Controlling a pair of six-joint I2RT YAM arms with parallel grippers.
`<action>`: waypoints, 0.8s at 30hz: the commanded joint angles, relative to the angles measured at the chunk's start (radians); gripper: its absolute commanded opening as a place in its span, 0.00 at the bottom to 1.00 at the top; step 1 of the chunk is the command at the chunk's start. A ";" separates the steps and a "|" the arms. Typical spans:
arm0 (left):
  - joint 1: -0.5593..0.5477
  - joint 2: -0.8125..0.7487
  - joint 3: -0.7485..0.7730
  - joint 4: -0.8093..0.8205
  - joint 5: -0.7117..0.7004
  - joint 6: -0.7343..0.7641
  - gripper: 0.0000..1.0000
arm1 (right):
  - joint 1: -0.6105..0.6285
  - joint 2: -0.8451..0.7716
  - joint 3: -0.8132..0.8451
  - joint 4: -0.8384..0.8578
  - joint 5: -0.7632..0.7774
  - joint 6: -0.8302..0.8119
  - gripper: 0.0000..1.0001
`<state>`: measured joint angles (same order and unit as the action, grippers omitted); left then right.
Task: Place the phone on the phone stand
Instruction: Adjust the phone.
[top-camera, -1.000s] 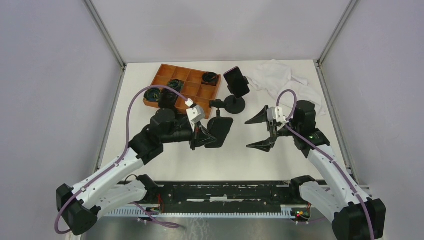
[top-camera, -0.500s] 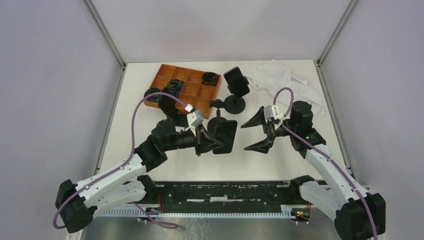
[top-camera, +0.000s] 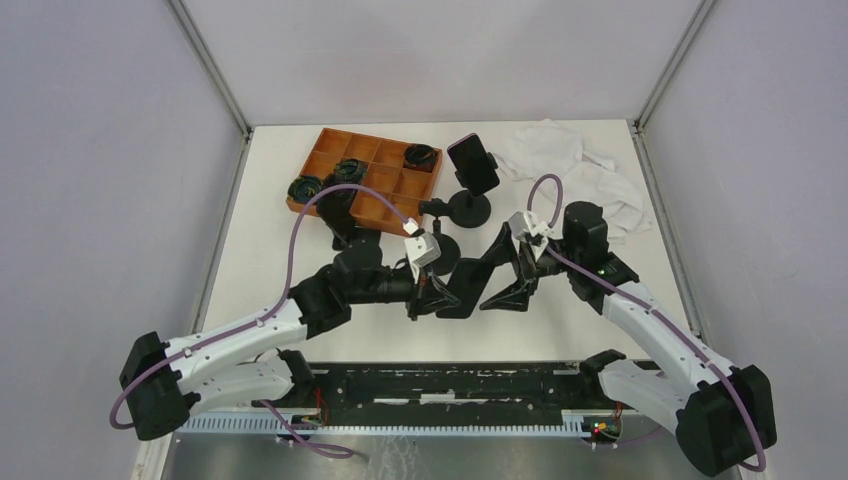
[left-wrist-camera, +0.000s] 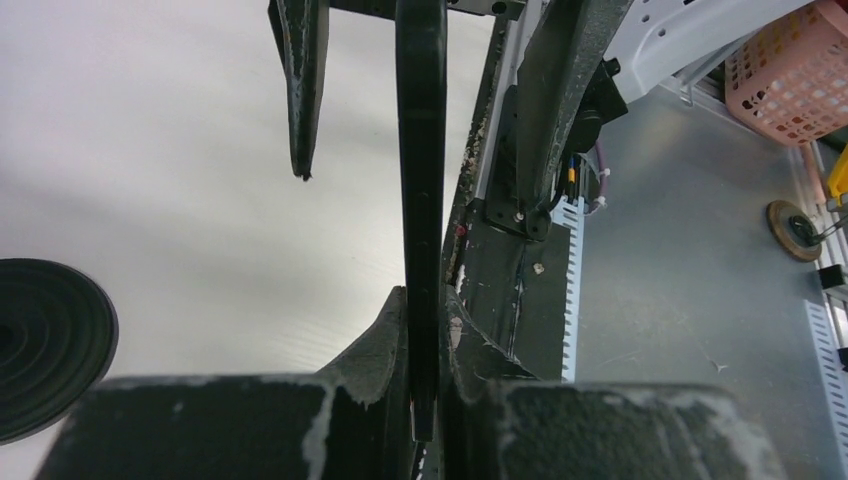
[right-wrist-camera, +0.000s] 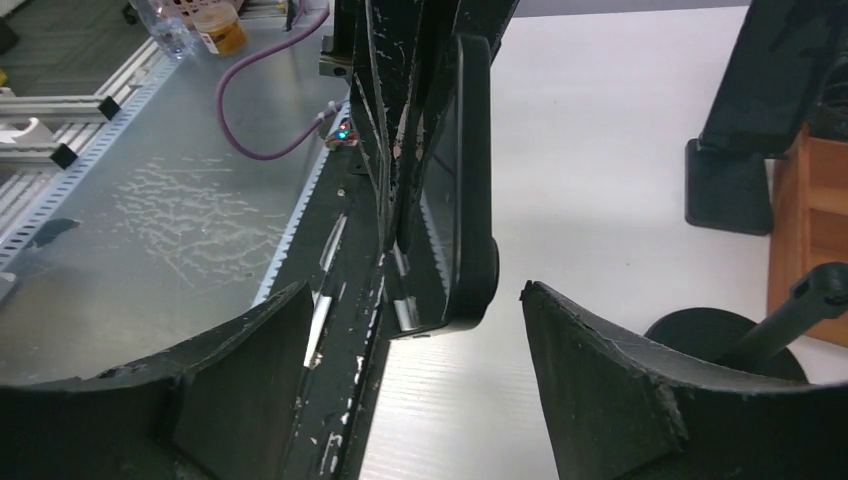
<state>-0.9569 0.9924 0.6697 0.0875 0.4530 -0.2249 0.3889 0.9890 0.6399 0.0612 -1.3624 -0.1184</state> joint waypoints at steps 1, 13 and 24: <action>-0.002 0.010 0.069 0.034 0.009 0.081 0.02 | 0.025 0.028 0.038 0.097 -0.017 0.138 0.80; -0.001 0.033 0.084 0.020 0.003 0.110 0.02 | 0.054 0.082 0.077 0.115 -0.029 0.218 0.48; -0.001 0.045 0.098 0.021 0.001 0.110 0.02 | 0.072 0.099 0.069 0.158 -0.047 0.252 0.11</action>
<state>-0.9581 1.0363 0.7078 0.0402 0.4557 -0.1543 0.4480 1.0866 0.6769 0.1707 -1.3708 0.1005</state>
